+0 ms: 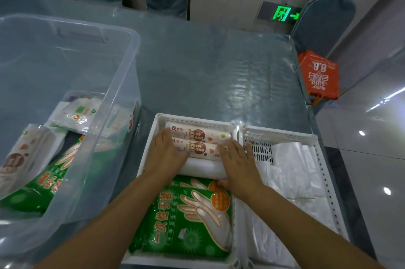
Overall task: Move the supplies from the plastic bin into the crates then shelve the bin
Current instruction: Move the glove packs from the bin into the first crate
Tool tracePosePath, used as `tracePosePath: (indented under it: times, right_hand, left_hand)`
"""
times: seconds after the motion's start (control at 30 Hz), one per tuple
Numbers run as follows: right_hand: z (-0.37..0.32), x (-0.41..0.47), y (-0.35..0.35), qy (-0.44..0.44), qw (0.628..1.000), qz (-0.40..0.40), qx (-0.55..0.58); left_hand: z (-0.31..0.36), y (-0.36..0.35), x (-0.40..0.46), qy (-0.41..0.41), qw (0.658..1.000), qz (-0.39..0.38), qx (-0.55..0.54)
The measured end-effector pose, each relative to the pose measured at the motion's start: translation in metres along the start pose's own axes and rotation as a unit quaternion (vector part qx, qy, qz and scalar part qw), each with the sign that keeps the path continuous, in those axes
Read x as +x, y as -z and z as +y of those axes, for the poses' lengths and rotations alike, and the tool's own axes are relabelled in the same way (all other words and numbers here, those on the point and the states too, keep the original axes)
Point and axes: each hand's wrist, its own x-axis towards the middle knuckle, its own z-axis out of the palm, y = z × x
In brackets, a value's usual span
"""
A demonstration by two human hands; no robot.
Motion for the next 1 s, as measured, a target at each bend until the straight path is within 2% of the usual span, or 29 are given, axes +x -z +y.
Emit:
tracePosePath:
  times: [0.17, 0.3, 0.47, 0.87, 1.0]
  right_hand:
    - [0.002, 0.011, -0.004, -0.010, 0.998, -0.047, -0.034]
    - [0.004, 0.013, -0.006, 0.004, 0.998, -0.055, -0.038]
    - [0.004, 0.014, -0.007, 0.027, 0.997, -0.060, -0.037]
    - [0.009, 0.017, -0.008, 0.045, 0.995, -0.085, -0.020]
    - [0.010, 0.011, 0.001, 0.021, 0.998, -0.051, 0.037]
  left_hand:
    - [0.000, -0.003, 0.019, 0.066, 0.991, -0.024, -0.110]
    - [-0.006, -0.009, 0.013, 0.066, 0.995, 0.000, -0.078]
    - [-0.010, -0.012, 0.005, 0.065, 0.994, 0.015, -0.087]
    - [-0.003, -0.009, 0.008, 0.047, 0.998, -0.035, -0.016]
    - [0.008, 0.001, -0.006, 0.035, 0.999, 0.019, 0.025]
